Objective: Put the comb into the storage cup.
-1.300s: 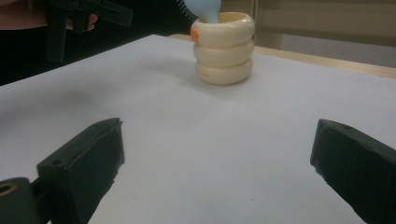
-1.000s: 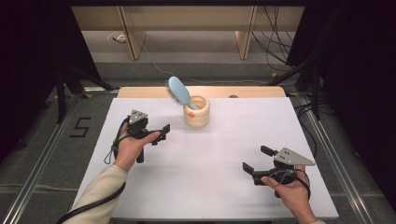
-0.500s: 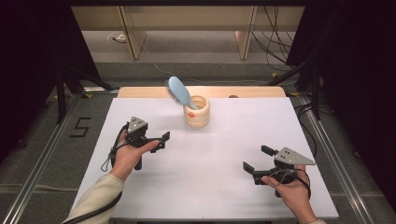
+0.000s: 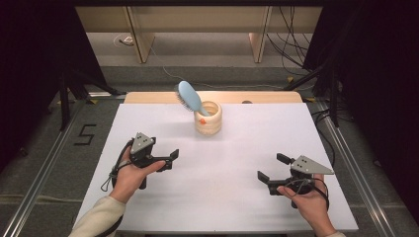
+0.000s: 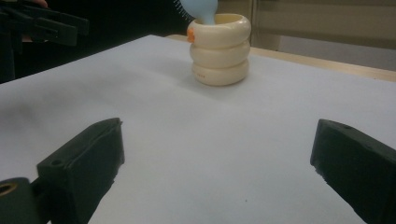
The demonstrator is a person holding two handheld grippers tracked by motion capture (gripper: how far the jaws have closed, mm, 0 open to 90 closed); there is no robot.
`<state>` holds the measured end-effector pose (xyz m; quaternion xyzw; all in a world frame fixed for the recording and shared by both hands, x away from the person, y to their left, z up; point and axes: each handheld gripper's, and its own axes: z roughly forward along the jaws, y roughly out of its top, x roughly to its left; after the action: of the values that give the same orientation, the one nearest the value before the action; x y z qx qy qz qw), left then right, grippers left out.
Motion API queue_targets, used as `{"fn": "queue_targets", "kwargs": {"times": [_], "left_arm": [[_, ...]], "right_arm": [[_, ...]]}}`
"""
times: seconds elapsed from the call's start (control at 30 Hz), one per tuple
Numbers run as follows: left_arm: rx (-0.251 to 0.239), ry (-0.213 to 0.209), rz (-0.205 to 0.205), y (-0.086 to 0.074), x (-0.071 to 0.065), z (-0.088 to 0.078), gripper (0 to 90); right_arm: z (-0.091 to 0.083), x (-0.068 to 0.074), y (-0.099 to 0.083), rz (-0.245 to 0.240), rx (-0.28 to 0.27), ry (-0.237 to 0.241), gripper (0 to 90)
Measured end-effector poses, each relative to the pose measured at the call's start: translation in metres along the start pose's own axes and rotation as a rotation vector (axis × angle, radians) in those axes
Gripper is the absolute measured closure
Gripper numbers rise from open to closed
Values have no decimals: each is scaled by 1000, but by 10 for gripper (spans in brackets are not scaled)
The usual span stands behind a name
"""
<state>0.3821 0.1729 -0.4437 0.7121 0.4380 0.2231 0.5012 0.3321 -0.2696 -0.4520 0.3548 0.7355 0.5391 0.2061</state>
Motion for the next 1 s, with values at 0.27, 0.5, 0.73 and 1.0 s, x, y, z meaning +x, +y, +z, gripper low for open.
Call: {"fn": "queue_targets", "kwargs": {"times": [0.27, 0.5, 0.73, 1.0], "left_arm": [[-26, -9, 24, -9, -1, -12, 27], [-43, -37, 42, -15, -1, -19, 29], [-41, -46, 63, -19, 0, -23, 29], [-27, -45, 82, -27, 3, -28, 29]], "right_arm": [[0, 0, 0, -3, 1, 3, 38], [0, 0, 0, -3, 1, 2, 38], [0, 0, 0, -3, 5, 3, 38], [2, 0, -1, -6, 10, 6, 38]]}}
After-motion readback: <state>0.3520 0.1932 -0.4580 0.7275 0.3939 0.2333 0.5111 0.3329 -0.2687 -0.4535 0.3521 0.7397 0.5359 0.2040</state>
